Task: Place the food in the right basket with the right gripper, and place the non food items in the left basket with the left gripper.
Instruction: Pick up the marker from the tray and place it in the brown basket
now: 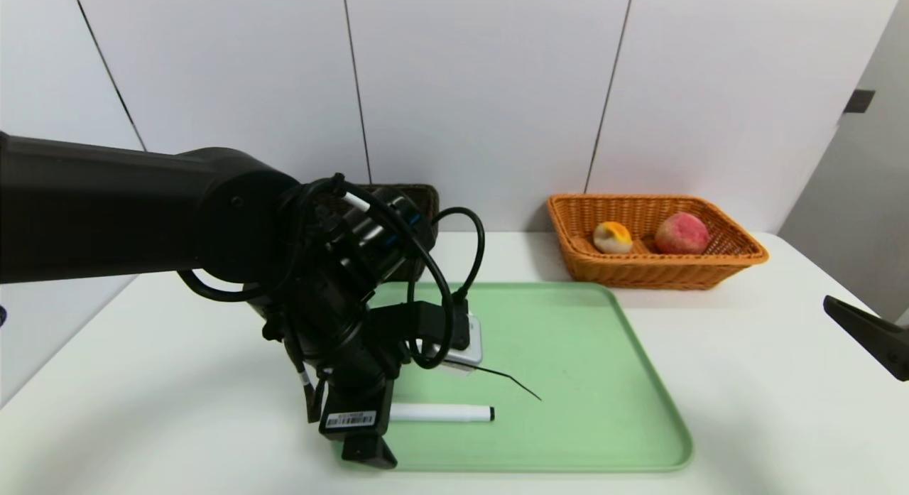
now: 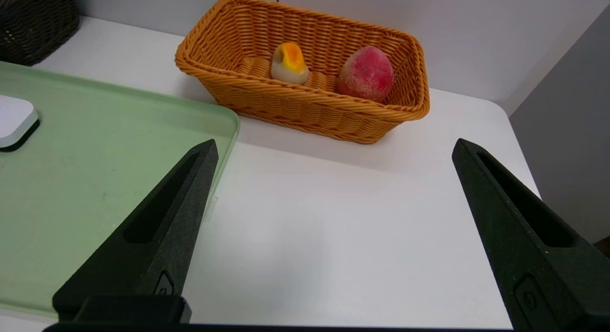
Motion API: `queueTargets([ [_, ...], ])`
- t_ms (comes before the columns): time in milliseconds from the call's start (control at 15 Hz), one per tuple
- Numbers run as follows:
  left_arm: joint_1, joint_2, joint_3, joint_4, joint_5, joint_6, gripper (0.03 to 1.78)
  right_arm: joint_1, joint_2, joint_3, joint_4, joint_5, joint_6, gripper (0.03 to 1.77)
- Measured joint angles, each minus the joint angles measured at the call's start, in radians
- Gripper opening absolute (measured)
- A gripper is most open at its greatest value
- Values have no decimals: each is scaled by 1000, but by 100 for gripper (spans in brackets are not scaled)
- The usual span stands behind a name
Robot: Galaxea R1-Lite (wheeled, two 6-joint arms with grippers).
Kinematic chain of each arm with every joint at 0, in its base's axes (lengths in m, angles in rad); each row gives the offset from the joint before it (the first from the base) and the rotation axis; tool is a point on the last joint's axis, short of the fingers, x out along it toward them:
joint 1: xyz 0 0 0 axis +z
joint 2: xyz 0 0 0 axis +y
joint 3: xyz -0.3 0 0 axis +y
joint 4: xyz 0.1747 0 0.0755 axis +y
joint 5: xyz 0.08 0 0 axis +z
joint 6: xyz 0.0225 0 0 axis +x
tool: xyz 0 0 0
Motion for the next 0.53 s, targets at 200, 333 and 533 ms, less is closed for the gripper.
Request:
queueTargets([
  [200, -1, 18, -1, -6, 2, 0, 169, 0, -1, 0, -1, 1, 1, 169],
  [333, -10, 37, -5, -46, 3, -1, 169, 0, -3, 1, -1, 1, 11, 169],
  [533, -21, 64, -6, -63, 5, -10, 169, 0, -6, 3, -1, 3, 29, 169],
])
